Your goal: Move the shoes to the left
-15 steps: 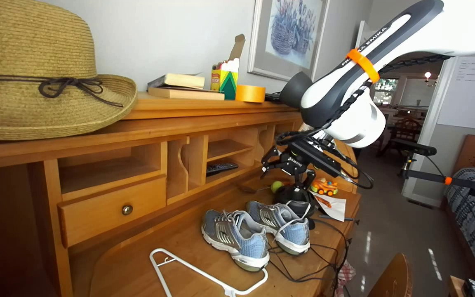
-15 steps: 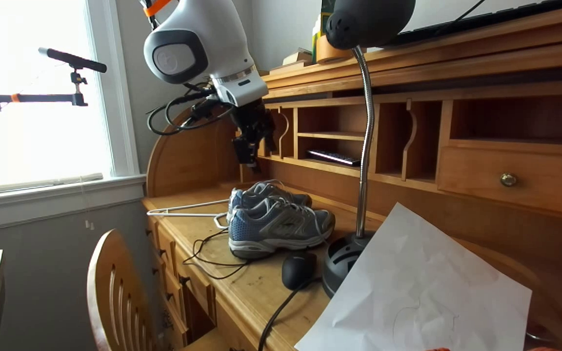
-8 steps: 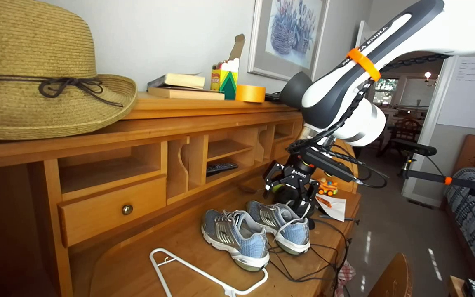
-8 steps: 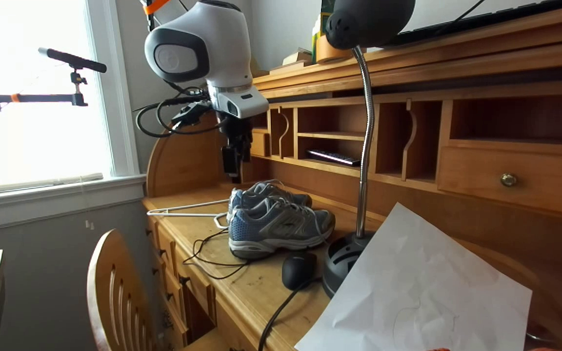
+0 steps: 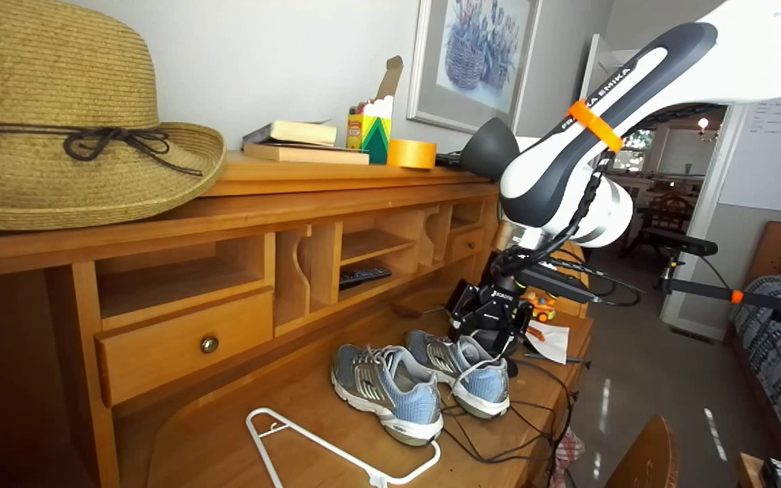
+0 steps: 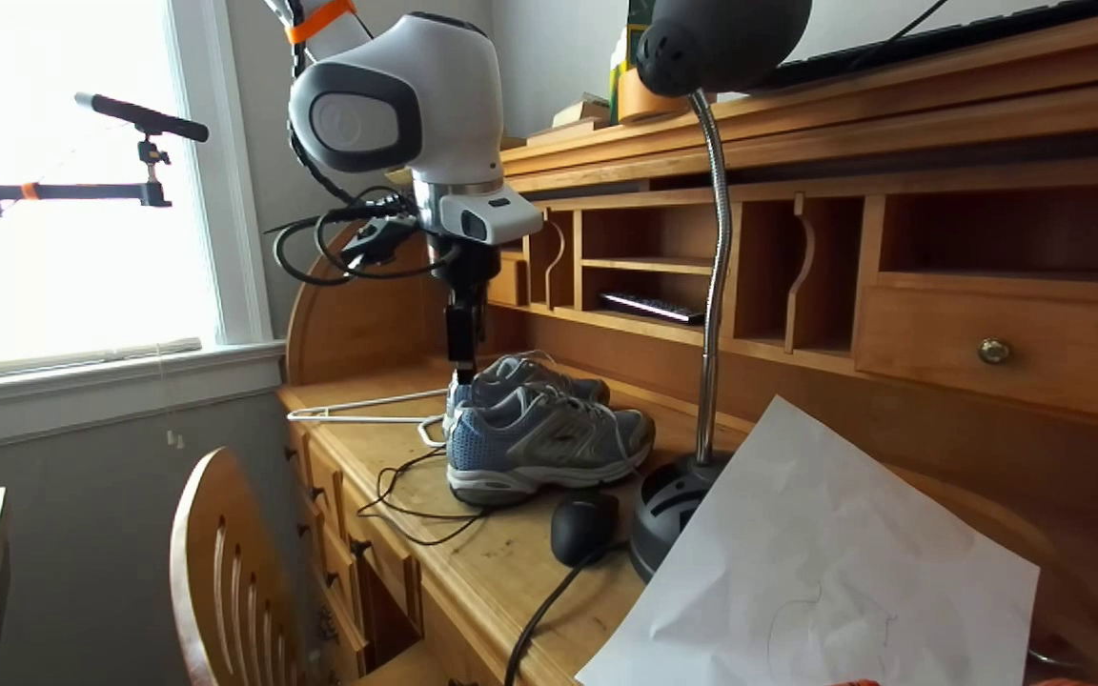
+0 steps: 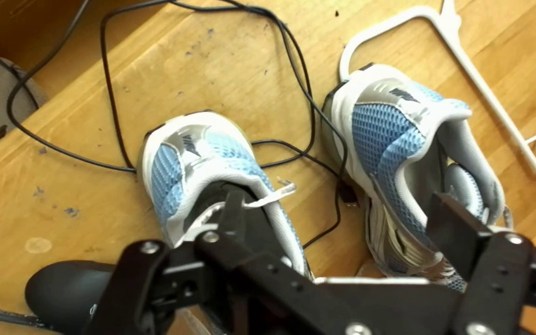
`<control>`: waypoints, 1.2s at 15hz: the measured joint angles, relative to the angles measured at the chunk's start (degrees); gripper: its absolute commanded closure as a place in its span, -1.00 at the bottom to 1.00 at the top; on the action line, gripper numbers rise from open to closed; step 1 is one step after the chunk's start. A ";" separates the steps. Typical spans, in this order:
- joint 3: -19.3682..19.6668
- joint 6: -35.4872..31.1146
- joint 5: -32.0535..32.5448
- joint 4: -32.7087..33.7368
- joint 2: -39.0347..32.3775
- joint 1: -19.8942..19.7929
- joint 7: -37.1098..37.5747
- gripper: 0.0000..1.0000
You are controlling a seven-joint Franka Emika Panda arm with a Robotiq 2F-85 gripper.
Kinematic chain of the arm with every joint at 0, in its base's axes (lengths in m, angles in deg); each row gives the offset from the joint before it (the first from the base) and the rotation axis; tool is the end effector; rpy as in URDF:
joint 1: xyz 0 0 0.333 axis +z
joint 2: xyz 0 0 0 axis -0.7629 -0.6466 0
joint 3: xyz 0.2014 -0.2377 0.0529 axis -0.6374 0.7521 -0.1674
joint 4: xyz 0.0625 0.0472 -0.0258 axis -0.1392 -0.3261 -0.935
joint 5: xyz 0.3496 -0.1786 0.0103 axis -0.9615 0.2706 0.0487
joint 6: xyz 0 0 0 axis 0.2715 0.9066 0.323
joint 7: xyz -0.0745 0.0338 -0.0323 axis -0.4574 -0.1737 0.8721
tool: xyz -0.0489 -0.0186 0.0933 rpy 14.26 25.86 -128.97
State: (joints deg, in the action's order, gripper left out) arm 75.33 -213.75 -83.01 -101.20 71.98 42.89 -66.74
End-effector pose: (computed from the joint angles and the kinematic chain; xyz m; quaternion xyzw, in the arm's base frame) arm 0.4937 -0.1050 0.2607 -0.9300 0.3358 -0.0453 0.1420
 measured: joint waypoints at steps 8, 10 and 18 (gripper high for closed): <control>-0.25 -2.57 -0.13 0.51 -1.68 -0.70 -8.53 -1.00; -0.68 -4.43 -0.60 0.71 -2.56 -0.84 -9.89 -1.00; -3.07 -10.24 -7.08 1.24 -6.27 -1.03 -15.86 -1.00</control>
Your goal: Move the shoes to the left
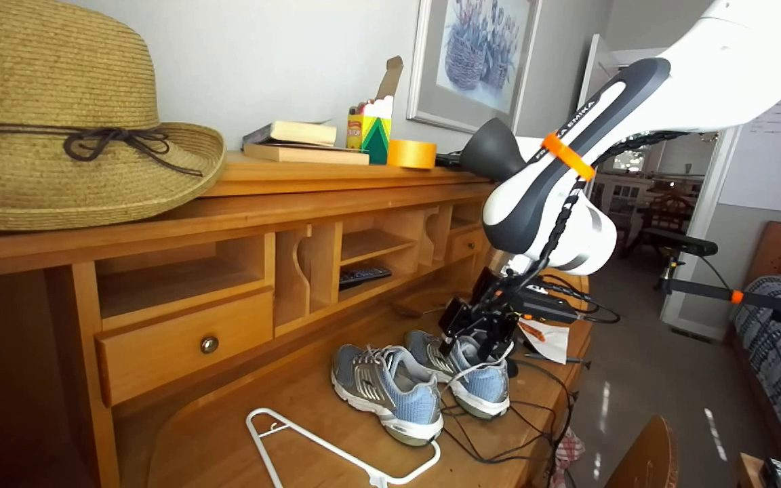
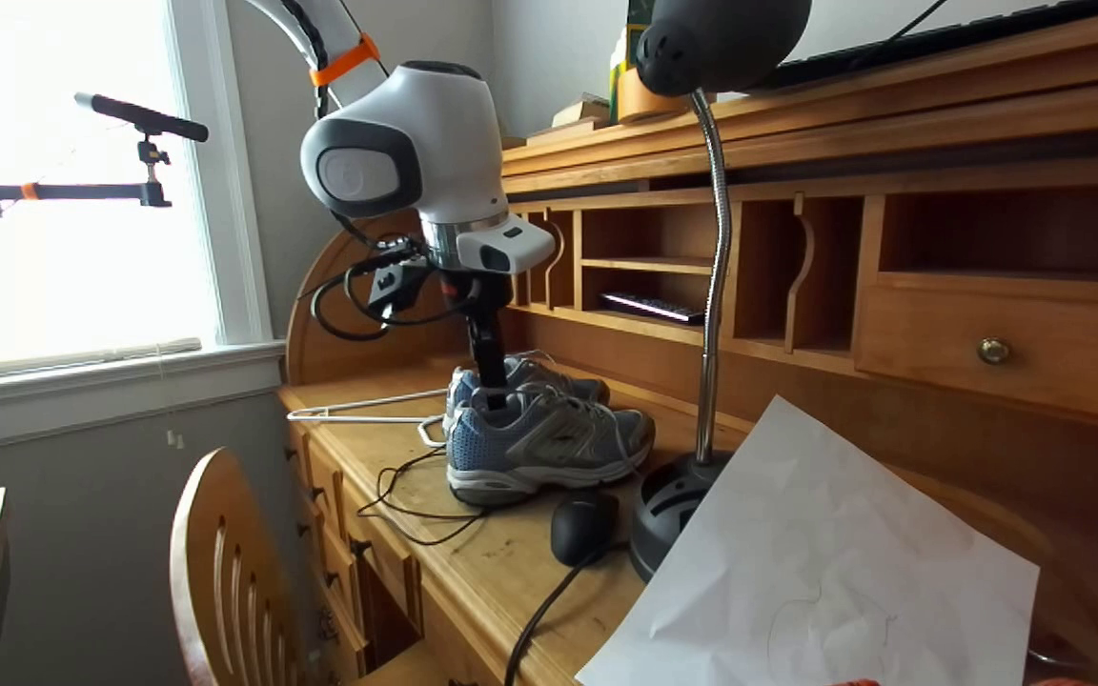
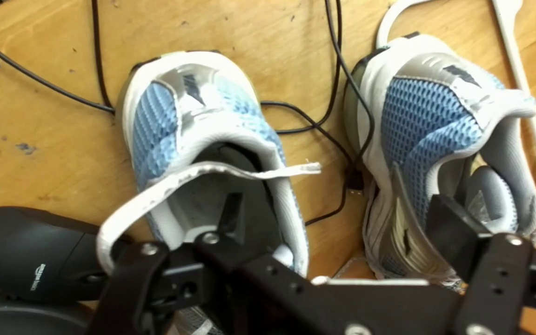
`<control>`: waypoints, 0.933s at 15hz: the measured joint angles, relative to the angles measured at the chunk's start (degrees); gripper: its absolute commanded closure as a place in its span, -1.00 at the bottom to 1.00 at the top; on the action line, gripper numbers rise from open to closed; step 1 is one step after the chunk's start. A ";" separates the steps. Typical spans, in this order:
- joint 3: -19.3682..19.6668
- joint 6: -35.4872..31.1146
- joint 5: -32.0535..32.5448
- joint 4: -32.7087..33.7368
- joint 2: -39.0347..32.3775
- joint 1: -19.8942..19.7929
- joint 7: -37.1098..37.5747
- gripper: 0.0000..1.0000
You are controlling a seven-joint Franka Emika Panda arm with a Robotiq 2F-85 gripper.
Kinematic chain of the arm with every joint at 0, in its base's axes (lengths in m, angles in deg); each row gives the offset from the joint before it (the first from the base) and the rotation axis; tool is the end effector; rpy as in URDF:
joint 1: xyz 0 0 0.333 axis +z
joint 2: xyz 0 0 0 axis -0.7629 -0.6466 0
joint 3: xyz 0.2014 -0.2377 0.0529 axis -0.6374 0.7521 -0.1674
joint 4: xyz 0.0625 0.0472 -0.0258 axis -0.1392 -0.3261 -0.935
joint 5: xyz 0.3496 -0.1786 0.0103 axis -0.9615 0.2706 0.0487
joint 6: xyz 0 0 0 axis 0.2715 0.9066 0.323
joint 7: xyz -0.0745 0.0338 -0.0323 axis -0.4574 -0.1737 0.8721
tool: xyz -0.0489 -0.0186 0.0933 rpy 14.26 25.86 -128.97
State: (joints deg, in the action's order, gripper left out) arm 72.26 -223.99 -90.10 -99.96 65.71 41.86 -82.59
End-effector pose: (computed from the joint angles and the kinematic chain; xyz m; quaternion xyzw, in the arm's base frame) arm 0.5041 -0.1058 0.2267 -0.9525 0.2596 -0.1015 0.1225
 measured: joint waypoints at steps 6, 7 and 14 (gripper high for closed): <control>-2.87 -3.29 -7.85 1.73 -3.22 -2.07 -7.71 -1.00; -3.18 -3.40 -8.70 2.22 -3.76 -2.42 -8.53 -1.00; -7.70 -3.20 -17.96 5.22 -6.04 -6.04 -17.12 -1.00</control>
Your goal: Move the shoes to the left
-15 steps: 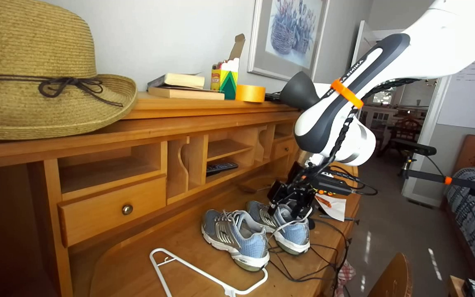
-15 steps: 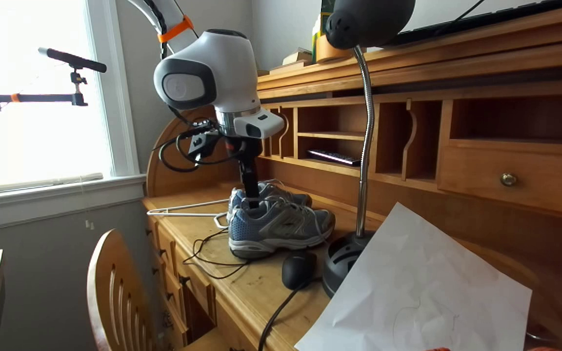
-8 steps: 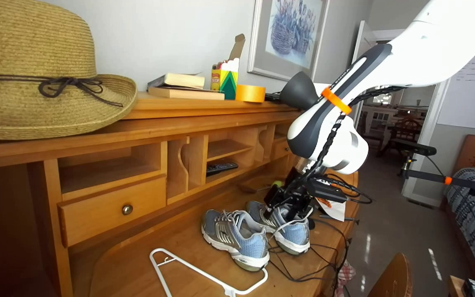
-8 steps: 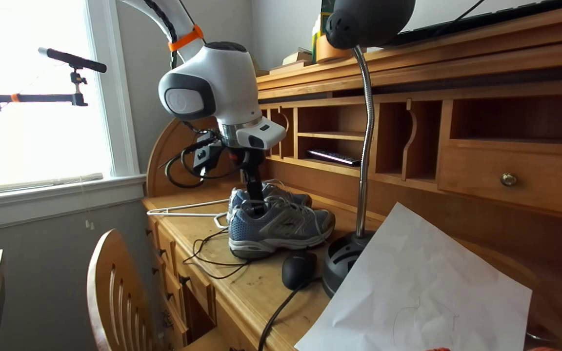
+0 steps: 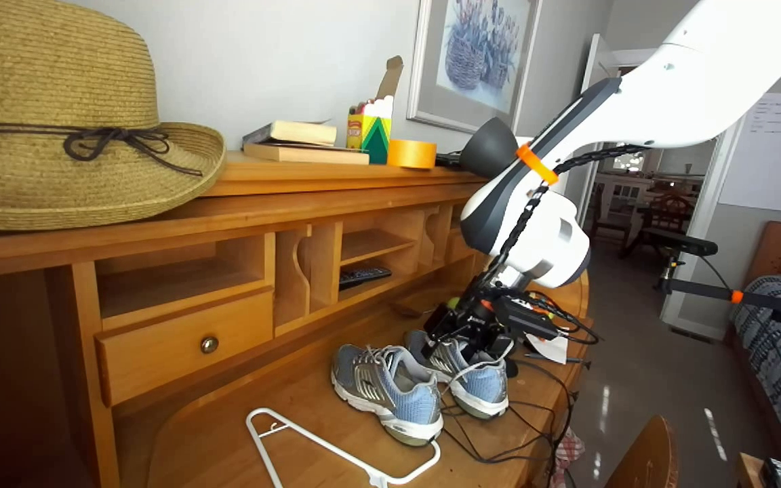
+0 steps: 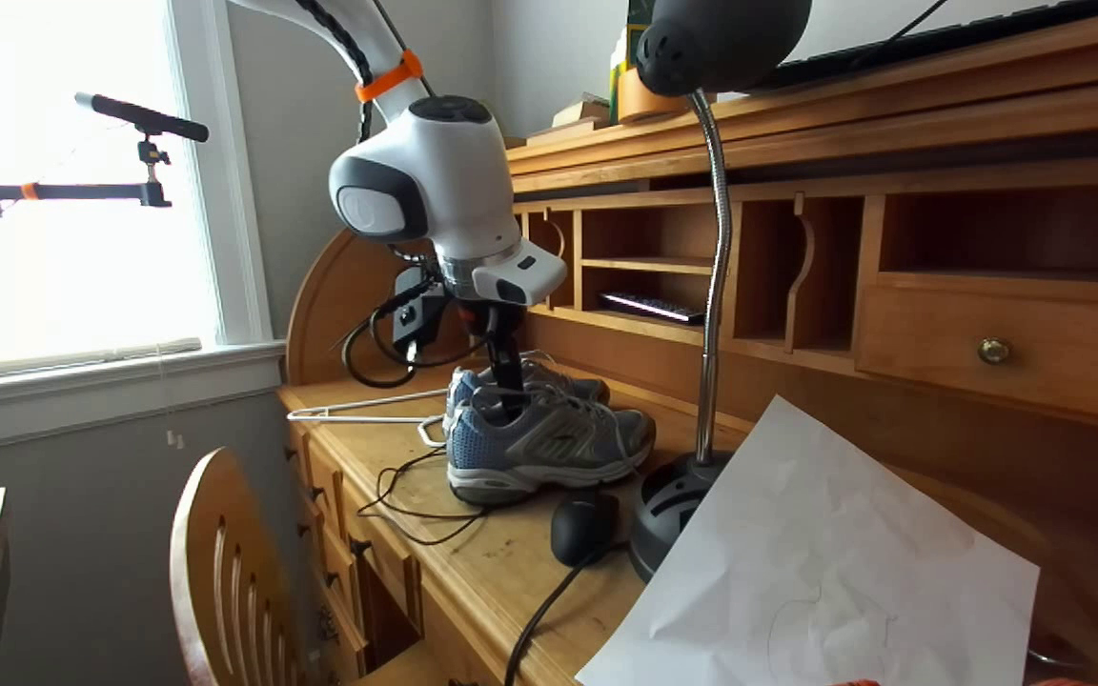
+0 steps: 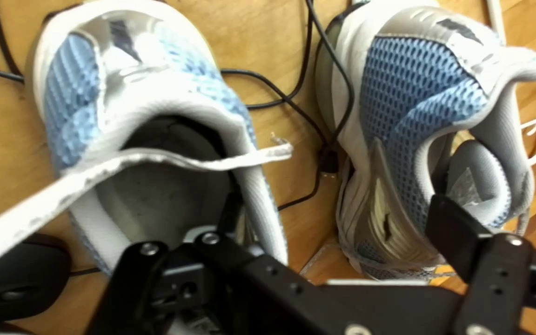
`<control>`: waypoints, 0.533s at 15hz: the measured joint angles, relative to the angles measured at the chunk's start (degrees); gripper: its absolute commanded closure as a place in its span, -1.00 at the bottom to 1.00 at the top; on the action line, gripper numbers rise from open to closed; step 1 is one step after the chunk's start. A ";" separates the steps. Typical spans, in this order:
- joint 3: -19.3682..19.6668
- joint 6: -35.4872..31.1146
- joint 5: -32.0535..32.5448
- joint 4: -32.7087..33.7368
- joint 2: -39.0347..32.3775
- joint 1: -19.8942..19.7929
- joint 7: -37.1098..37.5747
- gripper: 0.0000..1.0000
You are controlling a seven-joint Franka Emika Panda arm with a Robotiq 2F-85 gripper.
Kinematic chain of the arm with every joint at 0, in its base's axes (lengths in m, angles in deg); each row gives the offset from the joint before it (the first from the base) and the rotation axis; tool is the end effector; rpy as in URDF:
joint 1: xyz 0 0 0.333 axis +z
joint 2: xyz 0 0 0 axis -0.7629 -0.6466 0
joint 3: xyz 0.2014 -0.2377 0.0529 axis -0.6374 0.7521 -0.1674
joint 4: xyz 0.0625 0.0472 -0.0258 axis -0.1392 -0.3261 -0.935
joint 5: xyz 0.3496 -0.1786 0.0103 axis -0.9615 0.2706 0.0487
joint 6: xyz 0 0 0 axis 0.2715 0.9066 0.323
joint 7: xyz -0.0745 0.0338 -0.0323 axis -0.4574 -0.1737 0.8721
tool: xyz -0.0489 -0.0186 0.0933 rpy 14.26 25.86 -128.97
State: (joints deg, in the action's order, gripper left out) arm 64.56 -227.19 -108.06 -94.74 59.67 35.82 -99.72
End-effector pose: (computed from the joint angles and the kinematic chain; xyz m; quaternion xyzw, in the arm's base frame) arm 0.5213 -0.1069 0.2019 -0.9418 0.2544 -0.1430 0.1672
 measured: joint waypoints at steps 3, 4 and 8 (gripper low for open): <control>-2.10 0.95 -4.53 0.90 -0.37 -2.01 -4.66 -1.00; -2.56 1.39 -5.64 1.23 -0.50 -2.48 -5.78 -1.00; -3.75 3.19 -8.56 2.38 -1.25 -3.96 -9.47 -1.00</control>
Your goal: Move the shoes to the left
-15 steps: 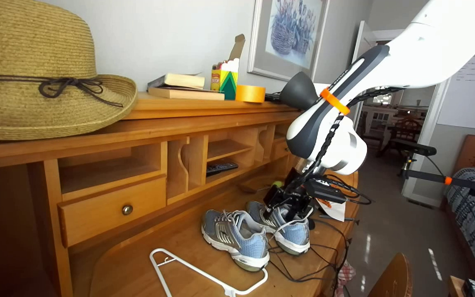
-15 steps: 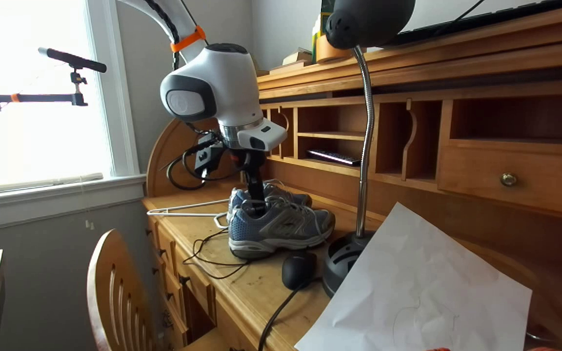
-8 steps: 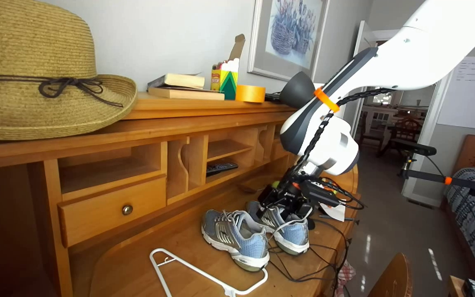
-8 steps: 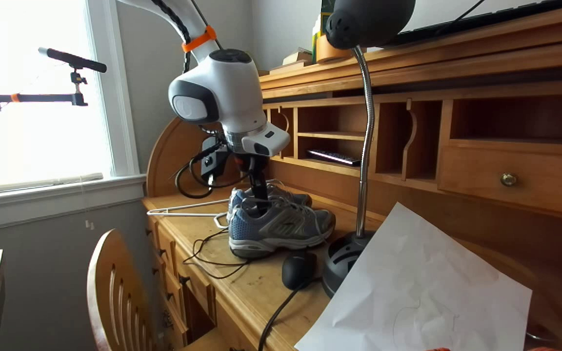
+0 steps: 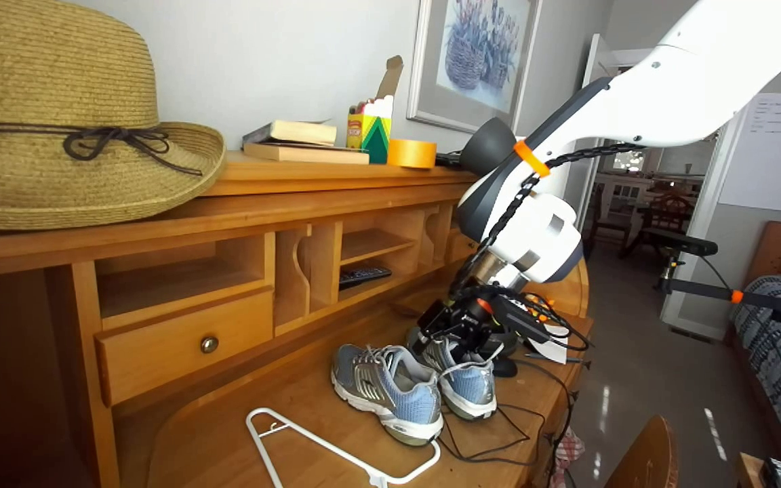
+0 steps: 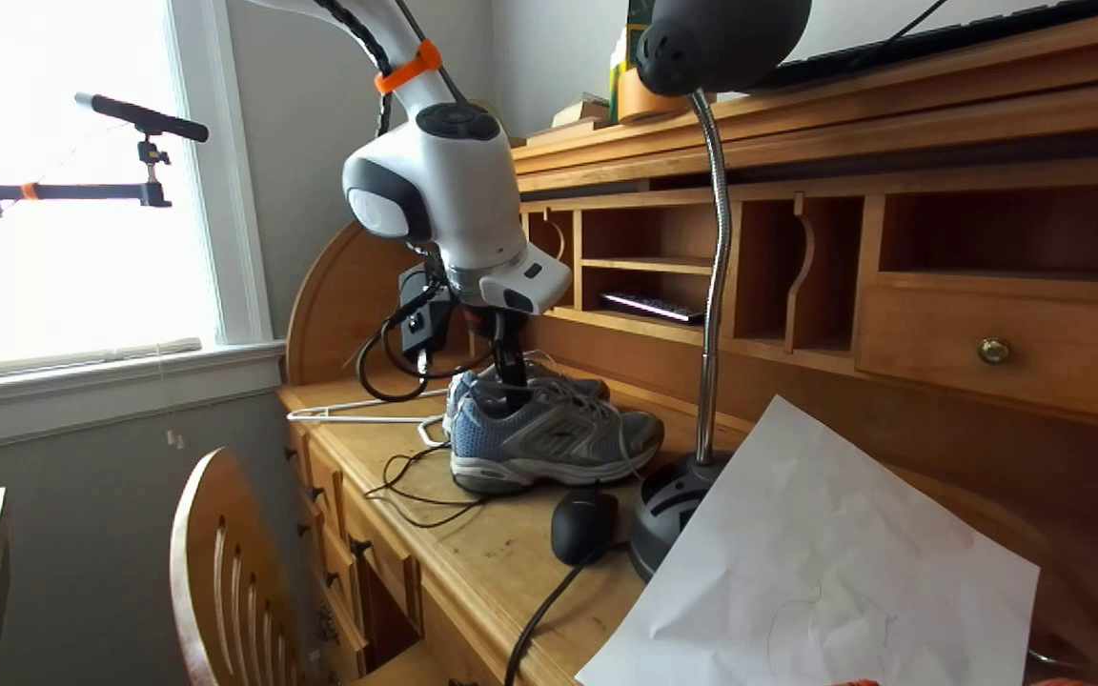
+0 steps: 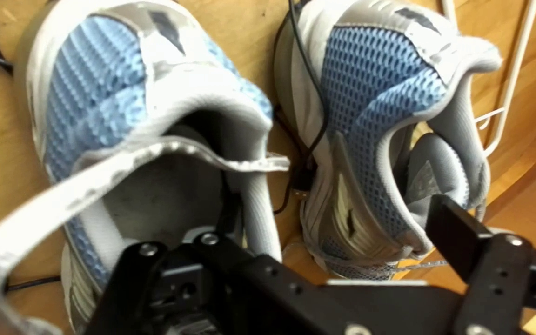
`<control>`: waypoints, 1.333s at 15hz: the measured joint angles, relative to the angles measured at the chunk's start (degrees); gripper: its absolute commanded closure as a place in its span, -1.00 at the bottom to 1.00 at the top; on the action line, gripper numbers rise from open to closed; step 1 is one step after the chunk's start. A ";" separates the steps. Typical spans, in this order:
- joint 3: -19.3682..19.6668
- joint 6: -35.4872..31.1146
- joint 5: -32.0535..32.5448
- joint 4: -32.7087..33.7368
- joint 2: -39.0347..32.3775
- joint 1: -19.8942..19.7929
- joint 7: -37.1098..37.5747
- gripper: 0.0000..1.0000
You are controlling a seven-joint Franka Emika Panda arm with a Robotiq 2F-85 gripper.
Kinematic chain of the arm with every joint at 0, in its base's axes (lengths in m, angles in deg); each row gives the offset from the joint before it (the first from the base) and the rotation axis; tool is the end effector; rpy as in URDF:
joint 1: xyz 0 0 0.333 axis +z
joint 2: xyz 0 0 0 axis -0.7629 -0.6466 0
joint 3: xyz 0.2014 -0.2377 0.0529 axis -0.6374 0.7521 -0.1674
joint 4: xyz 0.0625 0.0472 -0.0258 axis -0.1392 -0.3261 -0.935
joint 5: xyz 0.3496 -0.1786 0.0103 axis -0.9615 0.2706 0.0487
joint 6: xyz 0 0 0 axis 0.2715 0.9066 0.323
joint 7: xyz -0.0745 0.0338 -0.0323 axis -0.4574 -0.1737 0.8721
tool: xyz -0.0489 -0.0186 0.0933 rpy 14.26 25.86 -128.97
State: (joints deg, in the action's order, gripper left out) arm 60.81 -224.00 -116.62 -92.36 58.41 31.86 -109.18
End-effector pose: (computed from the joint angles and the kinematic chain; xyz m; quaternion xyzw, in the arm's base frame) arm 0.5279 -0.1061 0.1983 -0.9336 0.2406 -0.1567 0.2144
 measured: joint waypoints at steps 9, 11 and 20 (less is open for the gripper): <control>-0.31 1.52 0.81 0.87 -1.07 0.09 -1.58 -0.94; -0.20 1.52 2.17 0.88 -1.28 0.27 -1.34 -0.84; 1.37 1.50 10.41 1.06 -3.26 1.65 2.34 -0.01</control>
State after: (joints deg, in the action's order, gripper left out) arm 62.18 -222.50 -106.21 -91.30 55.16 33.51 -106.85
